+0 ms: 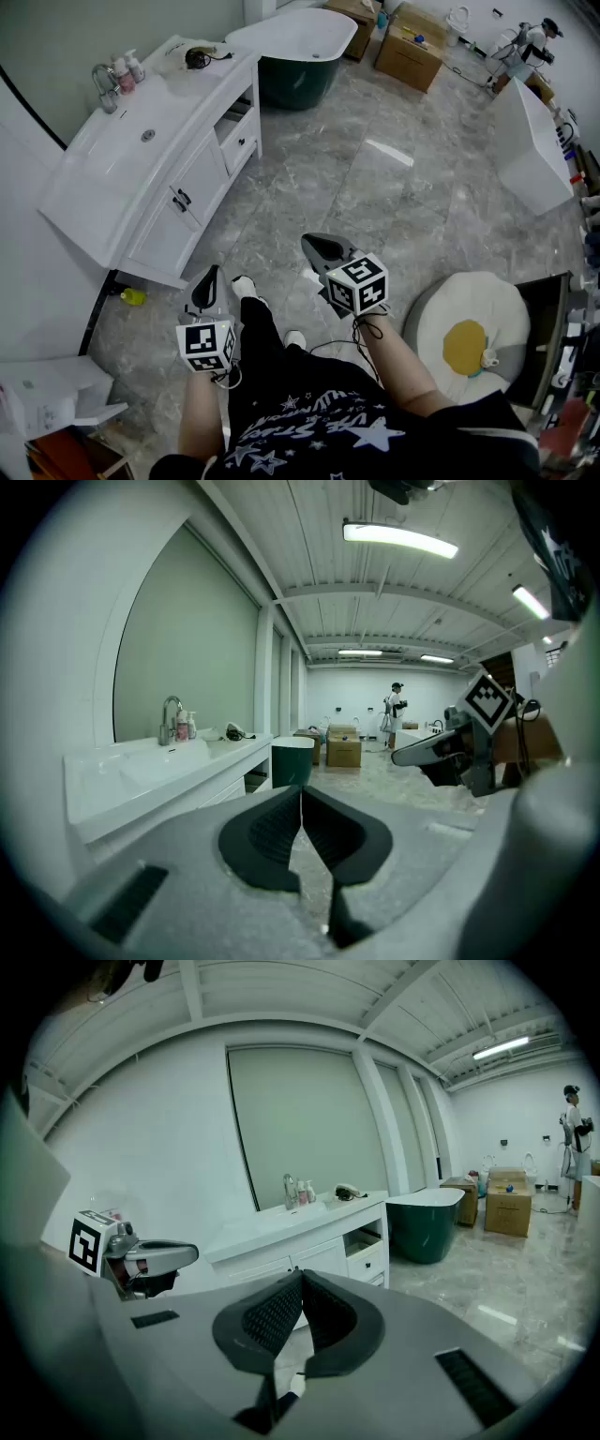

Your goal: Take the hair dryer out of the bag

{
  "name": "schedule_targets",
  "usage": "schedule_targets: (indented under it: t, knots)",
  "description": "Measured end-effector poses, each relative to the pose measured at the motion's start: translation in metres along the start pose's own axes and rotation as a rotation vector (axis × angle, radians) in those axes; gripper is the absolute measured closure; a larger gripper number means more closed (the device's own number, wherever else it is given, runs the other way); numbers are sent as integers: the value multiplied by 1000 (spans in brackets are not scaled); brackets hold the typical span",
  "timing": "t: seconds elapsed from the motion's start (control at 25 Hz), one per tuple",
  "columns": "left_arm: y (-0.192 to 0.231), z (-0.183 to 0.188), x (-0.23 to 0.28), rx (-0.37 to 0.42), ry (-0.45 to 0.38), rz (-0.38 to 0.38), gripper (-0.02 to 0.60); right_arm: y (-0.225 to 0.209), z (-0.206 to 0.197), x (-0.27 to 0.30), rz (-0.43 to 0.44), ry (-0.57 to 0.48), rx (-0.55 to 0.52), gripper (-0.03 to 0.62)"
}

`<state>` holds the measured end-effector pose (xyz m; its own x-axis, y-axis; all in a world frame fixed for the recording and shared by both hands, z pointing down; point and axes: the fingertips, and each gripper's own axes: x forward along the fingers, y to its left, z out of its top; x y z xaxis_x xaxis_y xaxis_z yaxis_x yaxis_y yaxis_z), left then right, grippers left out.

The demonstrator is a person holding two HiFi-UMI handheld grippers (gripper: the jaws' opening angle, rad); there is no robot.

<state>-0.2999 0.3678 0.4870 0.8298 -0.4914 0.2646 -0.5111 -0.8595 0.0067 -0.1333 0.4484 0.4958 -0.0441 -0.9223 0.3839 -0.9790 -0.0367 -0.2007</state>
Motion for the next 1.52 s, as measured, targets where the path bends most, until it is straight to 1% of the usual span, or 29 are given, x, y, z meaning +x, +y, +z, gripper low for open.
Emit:
schedule_targets:
  t: [0.2,0.32,0.48,0.64,0.76,0.84,0.88,0.92,0.96,1.08,1.16,1.24,1.52]
  knots:
    - [7,-9,-6,3,10,11,557,5,0,4,-1,-5,-13,591]
    - [12,-8,-7,-13,5,19,557,4,5,9,-4,-8,-19,591]
    - [20,-1,-5,-21,-13,26,557,3,17,17,1,-35,-37,592]
    - [34,11,2,-27,-47,51,555,1,35,28,21,-85,-13,591]
    - [50,19,12,-24,-71,71,554,-3,49,40,12,-107,-12,591]
    - [60,22,23,-14,-73,72,548,-5,56,51,15,-113,-18,567]
    - [64,24,30,-11,-72,68,512,-6,60,56,18,-114,-19,539]
    - [68,26,37,-10,-70,64,434,-9,64,62,19,-114,-20,513]
    - [72,28,45,-11,-69,62,379,-12,68,68,17,-114,-20,483]
    - [90,36,73,-20,-72,64,322,-28,83,94,7,-112,-11,396]
    - [103,40,94,-26,-70,61,299,-42,92,115,-2,-111,1,340]
    - [119,43,117,-32,-66,55,282,-55,103,138,-14,-112,11,305]
    - [187,61,201,-46,-40,36,272,-94,159,216,-54,-116,5,296]
